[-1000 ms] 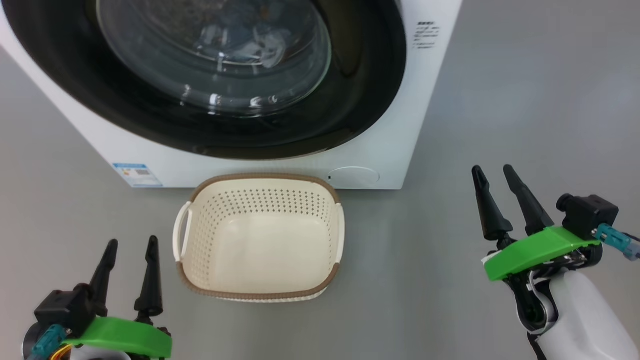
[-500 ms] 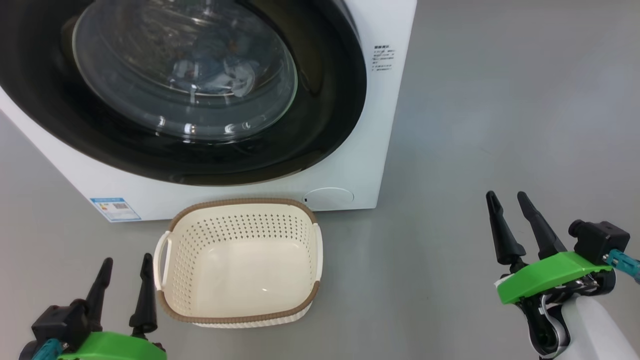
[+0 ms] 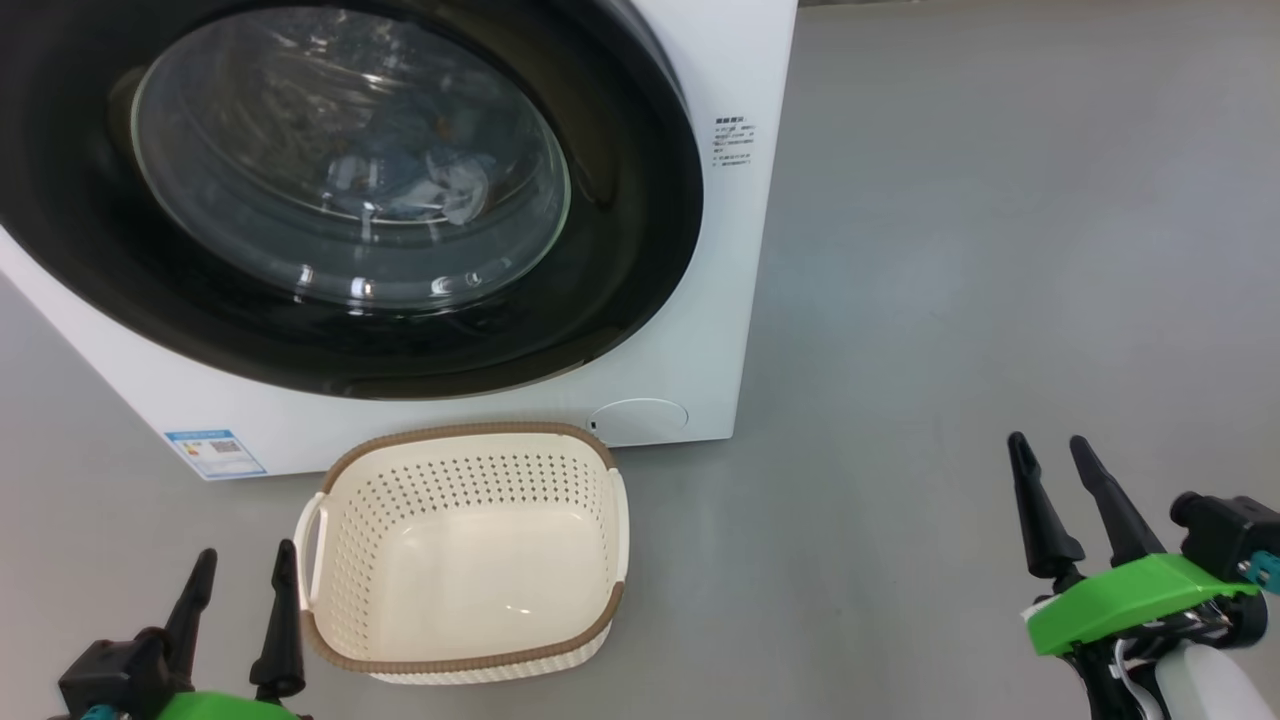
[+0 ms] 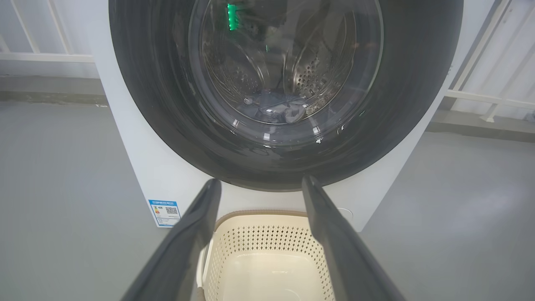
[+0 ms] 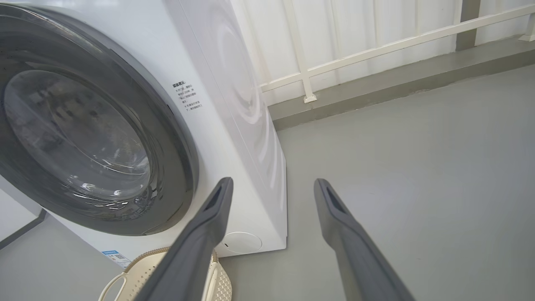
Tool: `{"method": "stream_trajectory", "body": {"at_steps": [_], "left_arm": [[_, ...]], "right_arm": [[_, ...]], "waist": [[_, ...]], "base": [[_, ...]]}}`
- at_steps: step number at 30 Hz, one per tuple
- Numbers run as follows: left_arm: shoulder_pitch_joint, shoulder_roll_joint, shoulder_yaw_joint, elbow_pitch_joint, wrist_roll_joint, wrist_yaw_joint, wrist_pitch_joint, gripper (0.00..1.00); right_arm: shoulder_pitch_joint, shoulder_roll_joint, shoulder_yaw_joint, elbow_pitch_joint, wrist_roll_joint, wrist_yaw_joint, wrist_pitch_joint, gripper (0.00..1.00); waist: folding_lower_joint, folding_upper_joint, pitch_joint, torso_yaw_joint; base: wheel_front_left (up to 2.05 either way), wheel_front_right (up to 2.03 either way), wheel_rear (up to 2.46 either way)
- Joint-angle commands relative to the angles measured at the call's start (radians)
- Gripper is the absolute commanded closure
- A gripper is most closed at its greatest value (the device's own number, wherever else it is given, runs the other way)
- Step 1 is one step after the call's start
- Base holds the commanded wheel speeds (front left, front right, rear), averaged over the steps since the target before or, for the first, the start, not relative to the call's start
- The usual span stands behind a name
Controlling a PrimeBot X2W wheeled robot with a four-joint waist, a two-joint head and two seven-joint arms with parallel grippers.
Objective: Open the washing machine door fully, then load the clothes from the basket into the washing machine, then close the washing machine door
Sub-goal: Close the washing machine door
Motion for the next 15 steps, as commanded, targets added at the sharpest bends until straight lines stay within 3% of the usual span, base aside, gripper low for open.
{"method": "stream_trajectory", "body": {"at_steps": [1,15], "left_arm": [[-0.01,0.029,0.041,-0.016,0.007,-0.002,-0.006,0.0],[0.006,0.033,0.047,-0.011,0.023,-0.002,-0.006,0.0]], "right_arm": [[0.011,-0.015,0.009,-0.027,-0.007,-0.002,-0.005,0.0],[0.052,-0.033,-0.009,-0.041,-0.012,-0.002,-0.005,0.0]], "waist": [[0.0,0.0,-0.005,-0.006],[0.0,0.0,-0.016,-0.022]], "base": [[0.0,0.0,0.0],[0.0,0.0,0.0]]}}
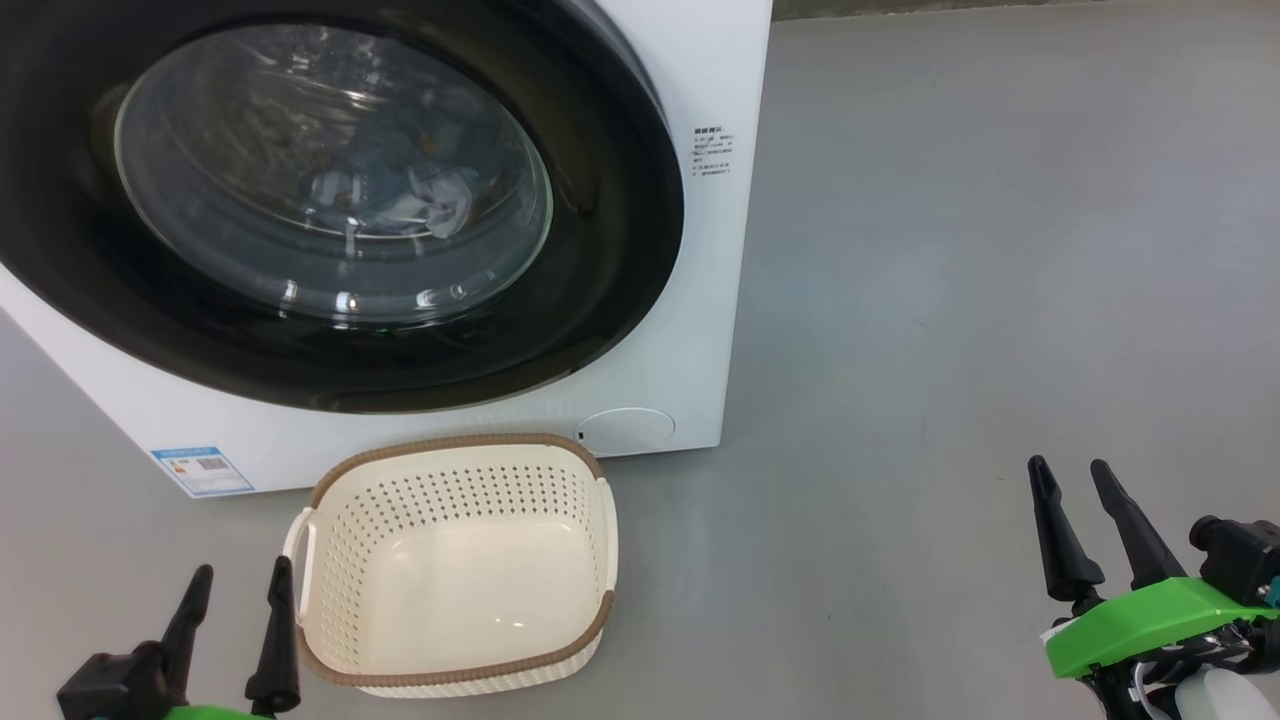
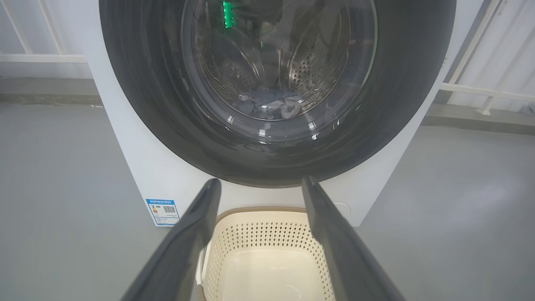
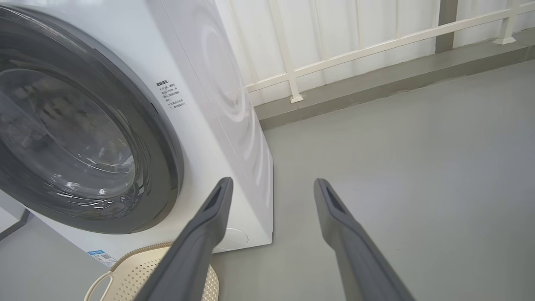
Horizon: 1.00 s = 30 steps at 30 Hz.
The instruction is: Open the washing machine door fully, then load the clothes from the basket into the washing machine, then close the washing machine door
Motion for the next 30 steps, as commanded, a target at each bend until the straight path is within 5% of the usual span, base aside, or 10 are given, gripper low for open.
{"method": "stream_trajectory", "body": {"at_steps": [1,25,26,30], "left_arm": [[-0.016,0.028,0.04,-0.02,0.011,-0.002,-0.006,0.0],[-0.002,0.024,0.053,-0.021,0.01,-0.002,-0.006,0.0],[0.002,0.003,0.015,0.005,-0.001,0.0,0.0,1.0],[0.019,-0.031,0.004,0.049,-0.005,0.0,0.002,1.0]], "right_arm": [[0.002,-0.015,0.012,-0.025,-0.011,-0.002,-0.005,0.0],[0.008,-0.017,0.025,-0.026,-0.015,-0.002,-0.005,0.0],[0.008,0.001,0.004,0.004,-0.006,0.0,0.0,1.0],[0.034,0.027,0.008,0.048,-0.003,0.0,0.001,1.0]], "waist": [[0.0,0.0,0.0,-0.001],[0.0,0.0,-0.011,-0.011],[0.0,0.0,-0.011,-0.011],[0.0,0.0,-0.011,-0.011]], "base": [[0.0,0.0,0.0],[0.0,0.0,0.0],[0.0,0.0,0.0],[0.0,0.0,0.0]]}}
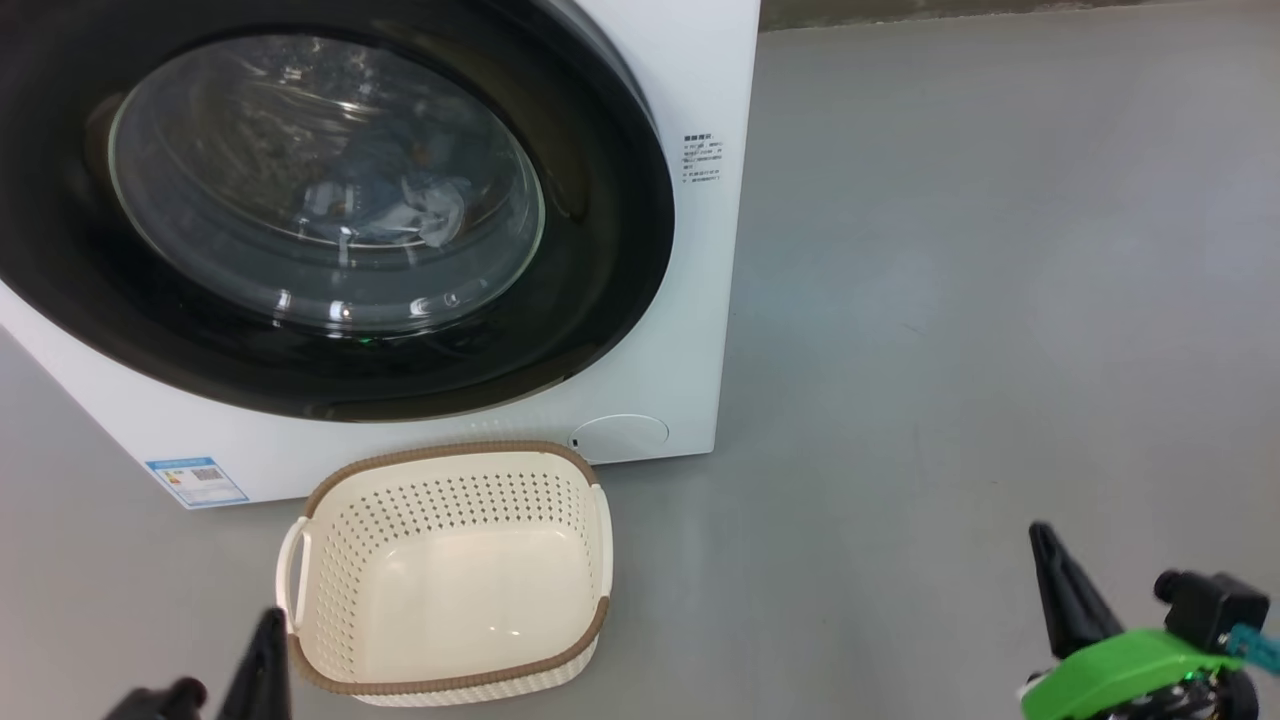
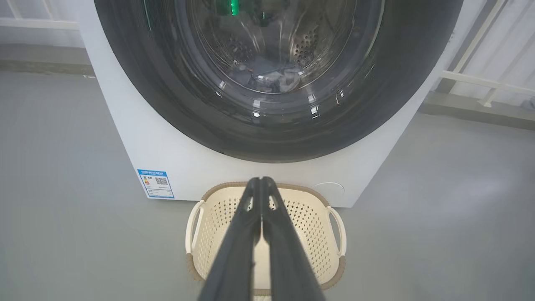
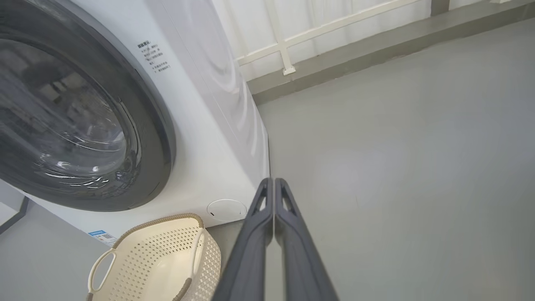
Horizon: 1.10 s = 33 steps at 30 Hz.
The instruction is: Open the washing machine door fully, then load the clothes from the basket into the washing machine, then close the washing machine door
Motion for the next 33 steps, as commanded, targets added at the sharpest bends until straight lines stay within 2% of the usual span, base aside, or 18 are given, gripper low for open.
{"method": "stream_trajectory", "body": {"at_steps": [1,4,10,15,33], "left_arm": [[0.009,-0.015,-0.006,0.018,0.0,0.0,0.0,1.0],[0.023,-0.035,-0.014,0.045,-0.008,0.0,0.002,1.0],[0.017,-0.036,-0.007,0.039,-0.069,0.0,0.02,1.0],[0.013,-0.038,-0.003,0.036,-0.11,0.001,0.032,1.0],[-0.009,-0.044,0.018,0.023,-0.304,0.002,0.087,1.0]], "right_arm": [[0.013,0.013,0.001,0.02,0.0,0.0,0.001,1.0],[0.033,0.029,0.0,0.047,0.006,0.0,0.003,1.0],[0.034,0.035,-0.009,0.033,0.057,0.0,0.021,1.0],[0.033,0.039,-0.015,0.024,0.09,0.0,0.032,1.0],[0.03,0.057,-0.044,-0.016,0.251,0.0,0.089,1.0]], "waist": [[0.0,-0.0001,0.0,0.0],[0.0,-0.0001,0.0,0.0],[0.0016,-0.0001,-0.005,0.002],[0.0002,-0.0001,-0.005,0.003],[0.0,-0.0001,-0.013,0.008]], "base": [[0.0,0.0,0.0],[0.0,0.0,0.0],[0.0,0.0,0.0],[0.0,0.0,0.0],[0.0,0.0,0.0]]}}
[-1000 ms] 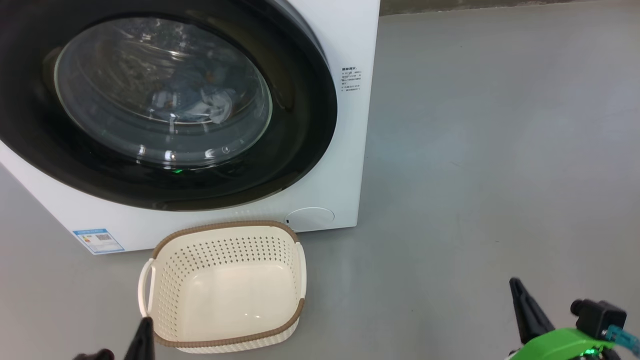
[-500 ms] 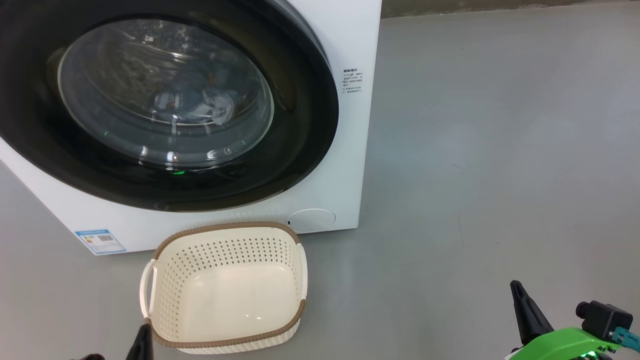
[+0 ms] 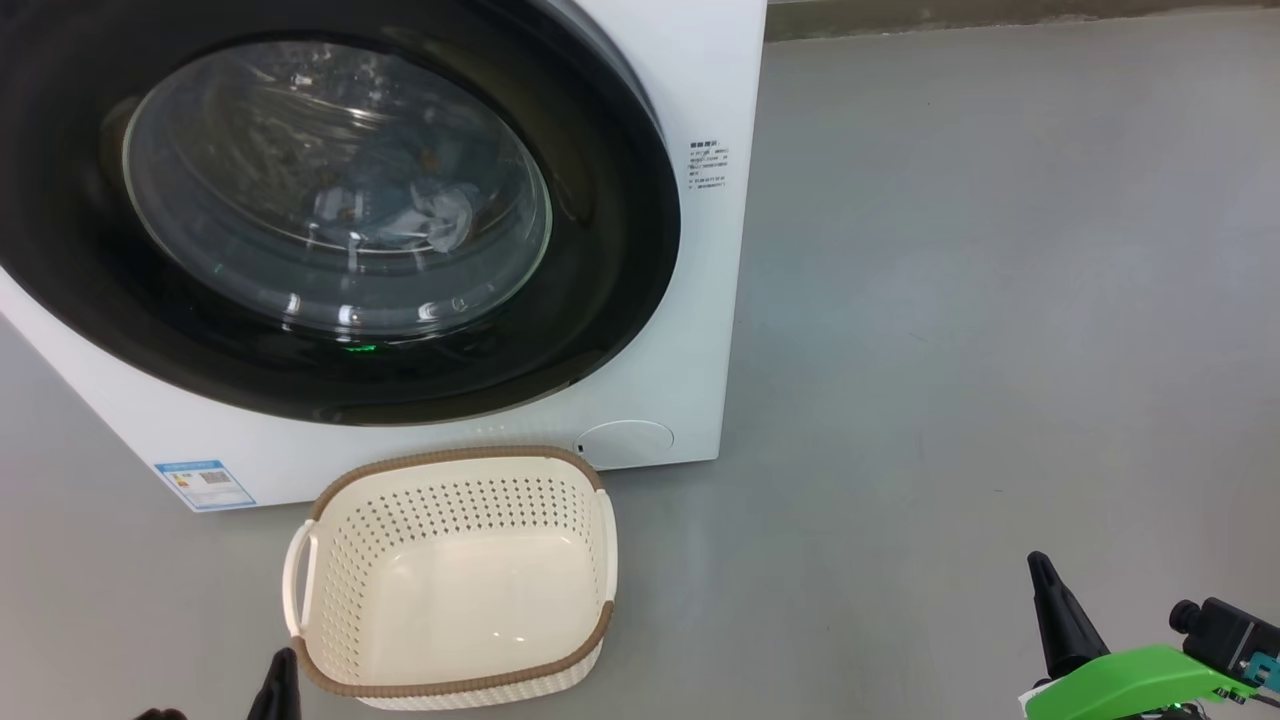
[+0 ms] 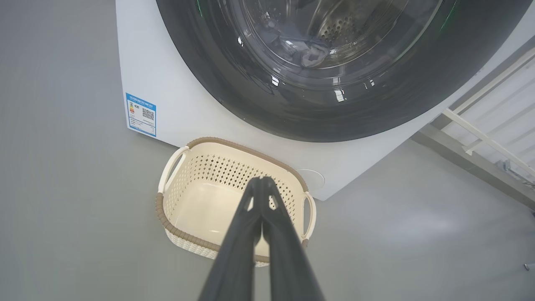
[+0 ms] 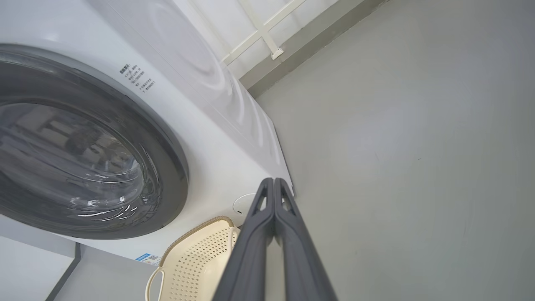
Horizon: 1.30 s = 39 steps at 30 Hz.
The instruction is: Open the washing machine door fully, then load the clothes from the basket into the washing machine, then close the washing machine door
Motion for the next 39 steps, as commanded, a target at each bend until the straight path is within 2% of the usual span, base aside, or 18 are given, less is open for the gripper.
{"method": "stream_trajectory", "body": {"at_steps": [1,39], "left_arm": [[-0.043,0.009,0.019,-0.03,-0.032,0.001,0.006,1.0],[-0.085,-0.003,0.06,-0.056,-0.409,0.001,0.114,1.0]], "right_arm": [[-0.019,-0.008,-0.007,-0.034,0.028,0.0,0.007,1.0],[-0.024,0.027,-0.063,-0.113,0.34,-0.001,0.116,1.0]], "waist": [[0.0,0.0,-0.001,0.001],[0.0,0.0,-0.016,0.011]], "base": [[0.0,0.0,0.0],[0.0,0.0,0.0]]}}
